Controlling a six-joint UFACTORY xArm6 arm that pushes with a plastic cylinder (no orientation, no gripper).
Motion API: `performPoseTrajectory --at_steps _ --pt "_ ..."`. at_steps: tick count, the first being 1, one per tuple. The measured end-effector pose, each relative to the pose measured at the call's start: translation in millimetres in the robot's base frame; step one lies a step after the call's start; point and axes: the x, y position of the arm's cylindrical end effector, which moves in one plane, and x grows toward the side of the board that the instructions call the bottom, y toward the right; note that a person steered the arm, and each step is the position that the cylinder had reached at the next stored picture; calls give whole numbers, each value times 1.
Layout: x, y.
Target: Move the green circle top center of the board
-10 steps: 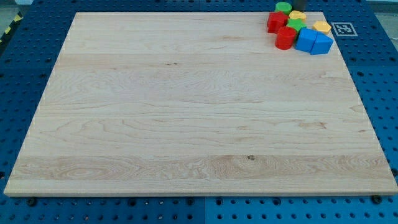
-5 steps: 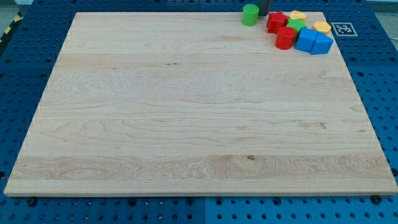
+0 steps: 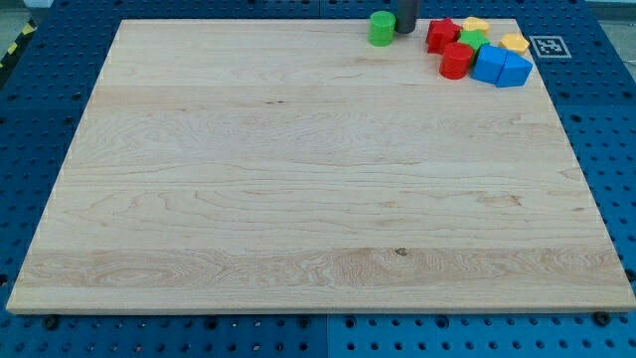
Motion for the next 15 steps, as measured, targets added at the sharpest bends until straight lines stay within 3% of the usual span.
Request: performPoseTrajectory --at_steps 2,5,6,7,8,10,15 --pt "11 -3" --pt "30 -78" --pt "39 -76" --pt "74 -41" --pt "64 -21" --pt "-8 -37" --pt "-12 -105"
